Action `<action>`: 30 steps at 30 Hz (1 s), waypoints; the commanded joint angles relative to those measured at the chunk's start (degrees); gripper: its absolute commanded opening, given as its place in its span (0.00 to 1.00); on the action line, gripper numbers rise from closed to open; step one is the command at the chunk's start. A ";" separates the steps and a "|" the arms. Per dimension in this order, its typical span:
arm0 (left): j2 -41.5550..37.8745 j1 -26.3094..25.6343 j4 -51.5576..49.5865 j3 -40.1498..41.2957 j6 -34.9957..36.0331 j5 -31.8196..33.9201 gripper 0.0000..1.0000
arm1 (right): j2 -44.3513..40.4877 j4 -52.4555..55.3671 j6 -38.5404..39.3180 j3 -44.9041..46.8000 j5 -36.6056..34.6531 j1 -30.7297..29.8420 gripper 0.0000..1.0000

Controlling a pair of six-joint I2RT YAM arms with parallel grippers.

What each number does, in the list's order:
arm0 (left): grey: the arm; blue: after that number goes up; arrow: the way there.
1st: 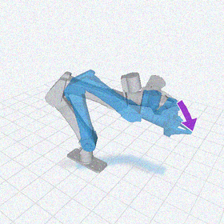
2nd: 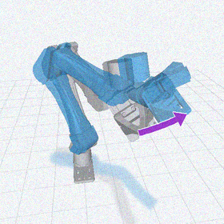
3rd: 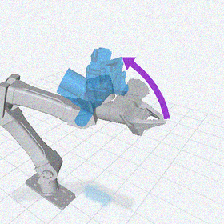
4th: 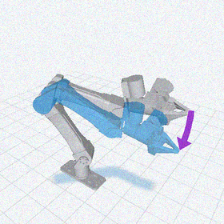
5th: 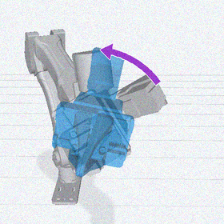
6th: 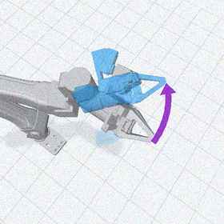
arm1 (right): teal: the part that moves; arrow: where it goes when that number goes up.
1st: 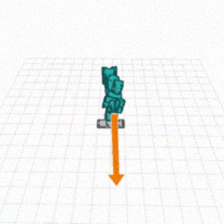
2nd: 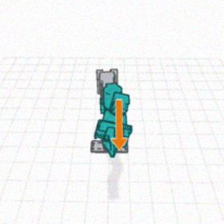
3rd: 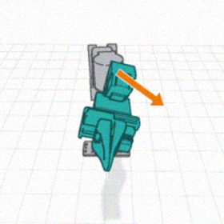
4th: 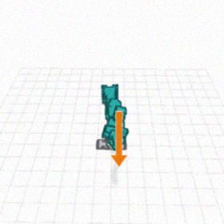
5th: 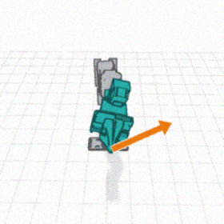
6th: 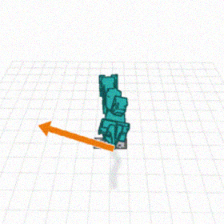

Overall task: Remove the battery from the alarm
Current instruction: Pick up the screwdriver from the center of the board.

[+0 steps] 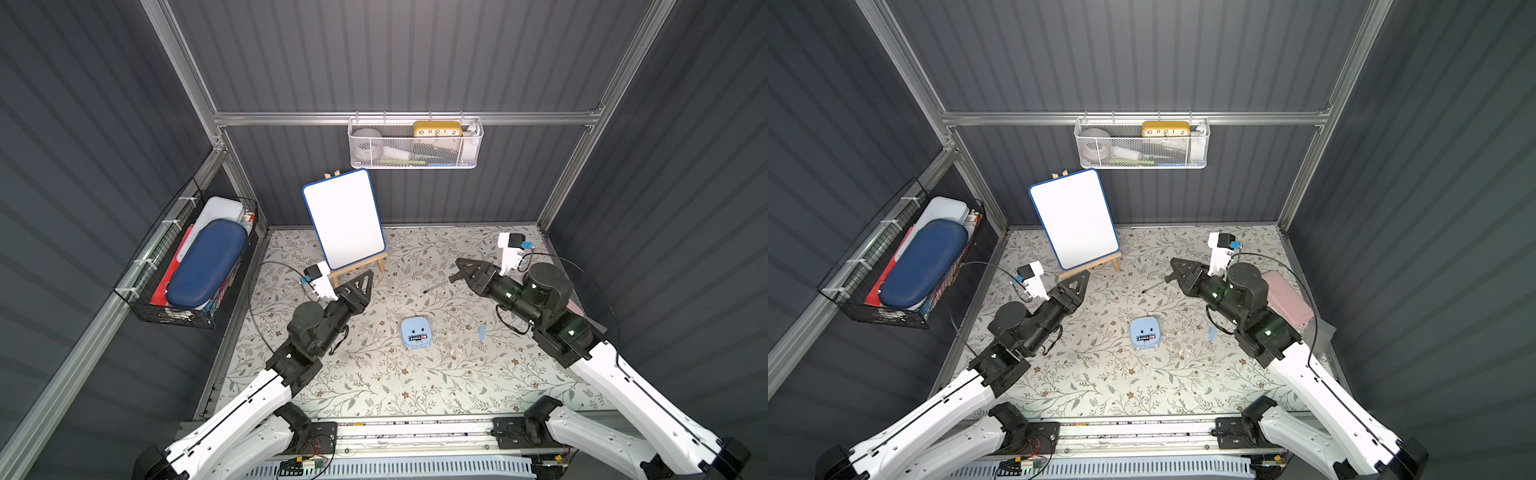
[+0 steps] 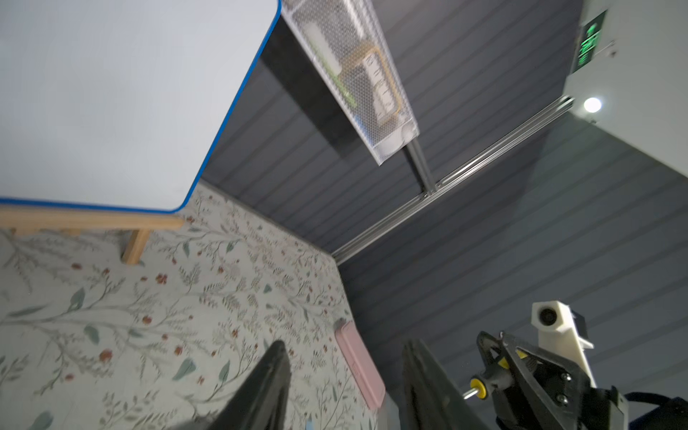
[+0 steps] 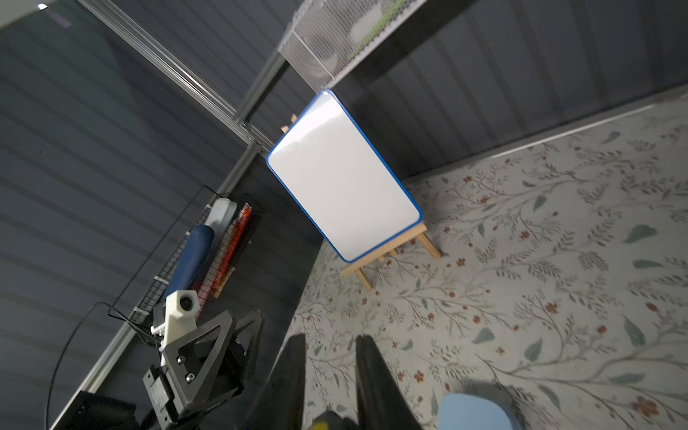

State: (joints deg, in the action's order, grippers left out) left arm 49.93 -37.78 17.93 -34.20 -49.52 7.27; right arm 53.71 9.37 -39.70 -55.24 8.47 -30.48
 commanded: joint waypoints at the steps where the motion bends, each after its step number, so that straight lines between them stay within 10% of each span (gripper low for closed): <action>1: 2.18 0.07 -9.40 -3.02 4.06 -4.47 0.46 | 1.89 14.93 1.70 -3.53 4.01 1.17 0.00; 22: 23.46 -6.32 -22.87 -4.53 2.54 -8.40 0.00 | 3.44 -4.51 1.64 16.11 -6.11 2.47 0.00; 30: 26.36 -5.64 -23.03 -7.05 0.61 -9.38 0.00 | 11.85 -10.20 7.71 14.13 -8.03 -0.72 0.00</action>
State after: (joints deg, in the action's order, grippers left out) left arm 75.35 -43.86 -4.08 -39.11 -48.42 -1.54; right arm 64.14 3.40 -35.22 -39.42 2.66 -30.57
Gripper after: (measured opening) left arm 0.046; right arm 0.250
